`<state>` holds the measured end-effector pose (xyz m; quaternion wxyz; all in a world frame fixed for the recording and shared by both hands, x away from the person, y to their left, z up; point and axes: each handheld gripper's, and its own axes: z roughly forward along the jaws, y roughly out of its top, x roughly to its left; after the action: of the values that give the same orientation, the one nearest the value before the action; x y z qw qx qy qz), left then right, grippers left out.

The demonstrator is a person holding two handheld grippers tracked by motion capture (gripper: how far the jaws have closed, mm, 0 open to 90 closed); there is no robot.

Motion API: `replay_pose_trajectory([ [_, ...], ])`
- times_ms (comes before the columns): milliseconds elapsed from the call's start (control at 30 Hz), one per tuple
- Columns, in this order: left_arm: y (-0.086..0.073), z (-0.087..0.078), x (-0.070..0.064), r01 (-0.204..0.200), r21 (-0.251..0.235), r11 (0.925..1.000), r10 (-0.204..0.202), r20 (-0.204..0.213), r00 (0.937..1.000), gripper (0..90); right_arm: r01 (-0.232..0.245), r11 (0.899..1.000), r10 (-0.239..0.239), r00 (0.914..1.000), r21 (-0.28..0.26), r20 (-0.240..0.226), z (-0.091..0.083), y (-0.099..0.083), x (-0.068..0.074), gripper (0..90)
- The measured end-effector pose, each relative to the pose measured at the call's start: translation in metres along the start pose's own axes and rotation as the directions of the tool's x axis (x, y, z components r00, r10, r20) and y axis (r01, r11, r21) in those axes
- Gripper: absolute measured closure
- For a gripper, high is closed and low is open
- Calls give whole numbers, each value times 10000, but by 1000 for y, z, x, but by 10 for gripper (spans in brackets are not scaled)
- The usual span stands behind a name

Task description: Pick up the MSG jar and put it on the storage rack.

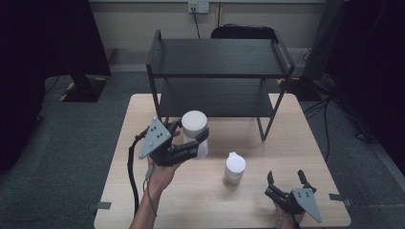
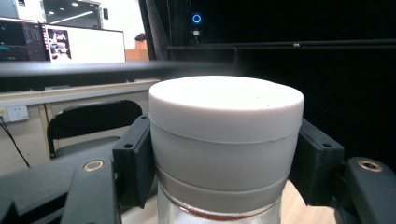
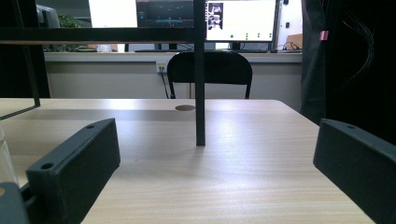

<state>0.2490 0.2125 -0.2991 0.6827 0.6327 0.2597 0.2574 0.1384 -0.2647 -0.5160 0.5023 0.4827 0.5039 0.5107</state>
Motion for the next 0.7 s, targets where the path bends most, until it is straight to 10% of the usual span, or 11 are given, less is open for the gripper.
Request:
replay_pose_trajectory([
  [367,64,49,7,-409,-370,9985,363,-1172,9924,342,4,10000,-4,10000,4,88,0,0,1,0],
  [533,90,79,-1,-543,-436,9976,430,-2278,9728,343,5,10000,-5,9999,6,143,0,0,2,0],
  [700,104,113,-6,-381,-612,9974,145,-3475,9376,343,3,10000,-3,9999,4,146,0,0,2,0],
])
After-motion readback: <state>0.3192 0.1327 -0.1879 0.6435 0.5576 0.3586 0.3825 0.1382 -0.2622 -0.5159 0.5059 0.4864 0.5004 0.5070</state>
